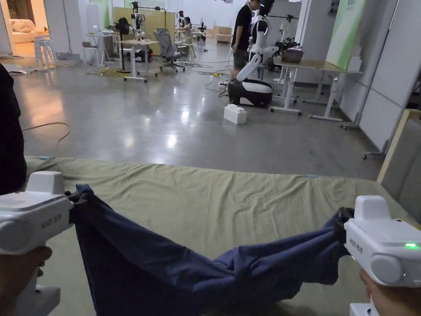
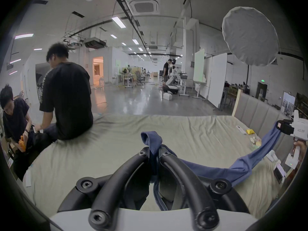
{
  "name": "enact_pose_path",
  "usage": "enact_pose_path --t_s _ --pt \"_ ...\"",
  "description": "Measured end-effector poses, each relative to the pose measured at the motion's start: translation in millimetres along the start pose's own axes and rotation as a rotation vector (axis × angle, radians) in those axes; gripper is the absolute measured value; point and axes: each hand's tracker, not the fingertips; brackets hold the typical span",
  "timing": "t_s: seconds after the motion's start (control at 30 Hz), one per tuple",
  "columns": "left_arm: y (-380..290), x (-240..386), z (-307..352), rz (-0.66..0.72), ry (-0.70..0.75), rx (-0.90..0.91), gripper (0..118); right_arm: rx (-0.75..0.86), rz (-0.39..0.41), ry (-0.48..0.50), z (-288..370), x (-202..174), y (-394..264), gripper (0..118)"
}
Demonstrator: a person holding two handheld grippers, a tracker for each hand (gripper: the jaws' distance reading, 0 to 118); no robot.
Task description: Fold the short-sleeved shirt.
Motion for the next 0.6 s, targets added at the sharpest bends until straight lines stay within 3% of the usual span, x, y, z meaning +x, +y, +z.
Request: enact_pose_path --t_s 0.23,0.6 --pt "53.6 -28.0 13.1 0.009 0.088 0.057 9 0.078 -0.046 -0.033 6.7 24.1 61.1 7" --pt "101.9 -54.8 -6.0 0.062 0.148 0.068 9 0.144 -0.028 -0.062 -16.1 32.5 133.6 7"
